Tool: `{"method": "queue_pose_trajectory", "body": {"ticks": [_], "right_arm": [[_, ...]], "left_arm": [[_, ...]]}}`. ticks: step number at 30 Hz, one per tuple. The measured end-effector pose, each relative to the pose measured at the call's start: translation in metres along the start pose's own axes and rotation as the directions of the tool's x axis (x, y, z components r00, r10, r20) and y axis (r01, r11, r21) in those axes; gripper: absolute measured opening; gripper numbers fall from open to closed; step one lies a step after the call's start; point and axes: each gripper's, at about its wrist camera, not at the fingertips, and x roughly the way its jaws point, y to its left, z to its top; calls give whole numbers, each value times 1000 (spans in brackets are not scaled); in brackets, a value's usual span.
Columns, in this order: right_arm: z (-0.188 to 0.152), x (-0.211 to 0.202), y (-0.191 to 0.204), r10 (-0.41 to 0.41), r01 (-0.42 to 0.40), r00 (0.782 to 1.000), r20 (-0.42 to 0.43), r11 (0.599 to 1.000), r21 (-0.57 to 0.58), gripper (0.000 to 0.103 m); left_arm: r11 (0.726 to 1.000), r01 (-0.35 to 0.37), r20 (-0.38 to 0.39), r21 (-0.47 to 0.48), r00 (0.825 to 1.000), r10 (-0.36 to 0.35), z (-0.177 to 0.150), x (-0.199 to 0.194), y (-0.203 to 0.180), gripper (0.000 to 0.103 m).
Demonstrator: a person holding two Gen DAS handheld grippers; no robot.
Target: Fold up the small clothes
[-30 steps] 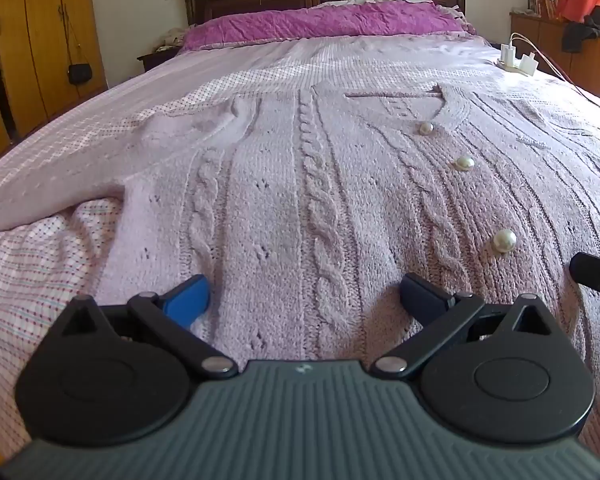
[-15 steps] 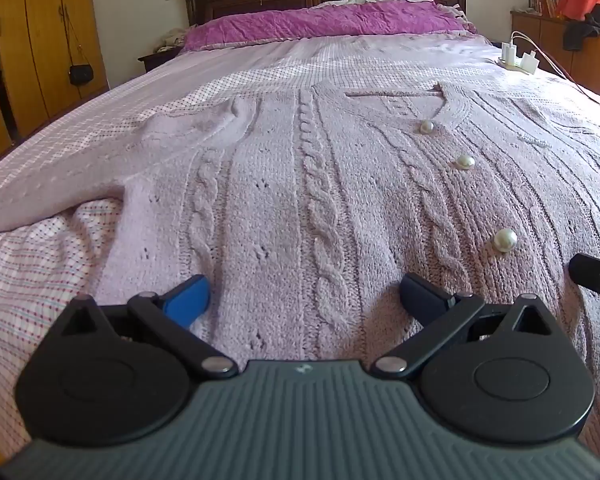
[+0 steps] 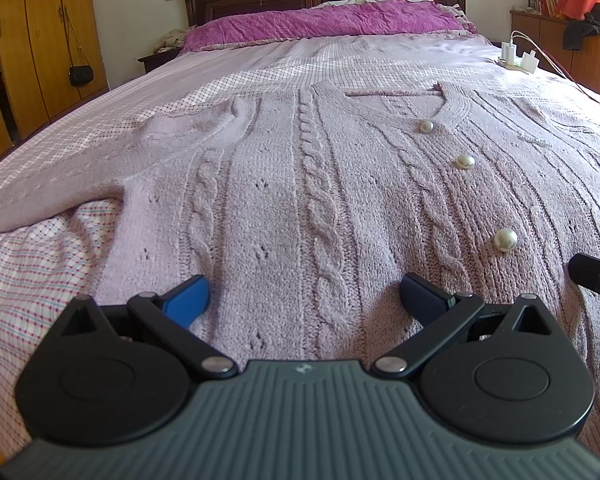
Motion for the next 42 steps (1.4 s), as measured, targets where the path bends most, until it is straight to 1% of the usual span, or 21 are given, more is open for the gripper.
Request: {"method": "queue_pose_trajectory", "body": {"ticks": [13,42], "right_arm": [[2,2,2,-9,9,1000,-15,1000,-15,103],[-1,2,5,-21,21,1000,-5,999,-28,103]], "left_arm": [[1000,7,-3,-5,1000,-7,0,-1,3,103],[1000,8,4,-6,1000,-8,-1,-3,3,103]]}}
